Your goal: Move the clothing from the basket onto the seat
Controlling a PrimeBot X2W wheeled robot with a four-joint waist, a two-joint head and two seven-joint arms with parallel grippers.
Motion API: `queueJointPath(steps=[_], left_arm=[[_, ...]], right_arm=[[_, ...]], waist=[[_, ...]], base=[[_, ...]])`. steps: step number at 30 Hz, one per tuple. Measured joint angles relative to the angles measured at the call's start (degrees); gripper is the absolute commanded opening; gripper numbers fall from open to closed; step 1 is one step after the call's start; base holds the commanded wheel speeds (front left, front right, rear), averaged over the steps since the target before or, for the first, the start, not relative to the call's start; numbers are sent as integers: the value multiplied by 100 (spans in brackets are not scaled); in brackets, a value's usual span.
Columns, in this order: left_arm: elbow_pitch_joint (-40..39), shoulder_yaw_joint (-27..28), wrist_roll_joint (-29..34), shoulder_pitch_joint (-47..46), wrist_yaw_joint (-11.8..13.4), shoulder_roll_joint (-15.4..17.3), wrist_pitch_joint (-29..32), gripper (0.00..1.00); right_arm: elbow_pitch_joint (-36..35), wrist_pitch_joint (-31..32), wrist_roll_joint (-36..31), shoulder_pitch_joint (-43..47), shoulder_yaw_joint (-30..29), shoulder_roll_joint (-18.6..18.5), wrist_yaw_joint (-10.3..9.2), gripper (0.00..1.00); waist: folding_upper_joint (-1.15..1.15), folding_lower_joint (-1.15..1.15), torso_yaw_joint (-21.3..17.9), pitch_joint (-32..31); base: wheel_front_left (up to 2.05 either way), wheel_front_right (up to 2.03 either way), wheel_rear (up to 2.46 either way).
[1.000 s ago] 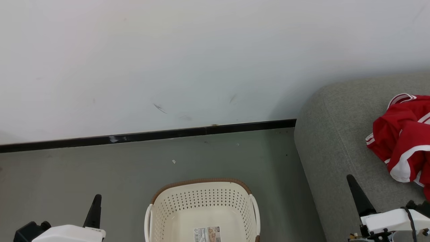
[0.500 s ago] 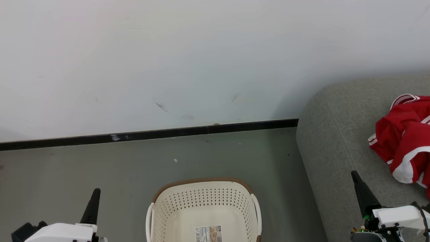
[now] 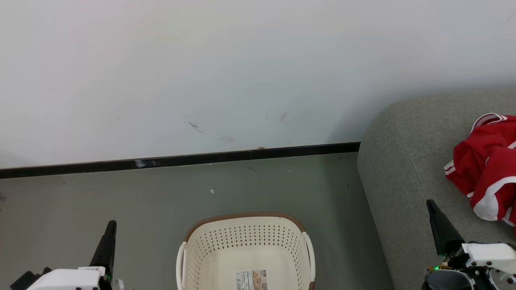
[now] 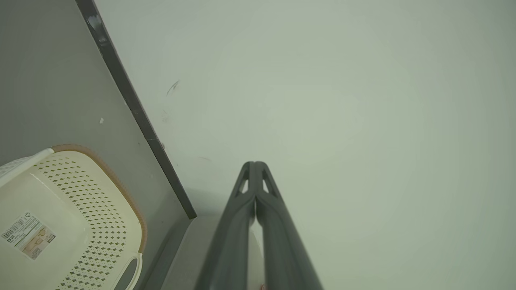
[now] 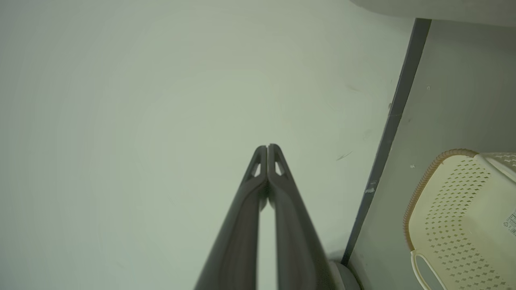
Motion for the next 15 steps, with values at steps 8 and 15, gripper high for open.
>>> queueJointPath(steps=[8,15], left_arm=[[24,19,-11,-3,-1,-4,7,0],[41,20,-11,-37,-45,-5,8,0]], right_arm=[[47,4,38,-3,-1,-2,0,0],[59,4,38,-80,-2,-7,0,0]], waist=[[0,0,0,0],[0,0,0,-1]], base=[[0,0,0],[0,0,0]])
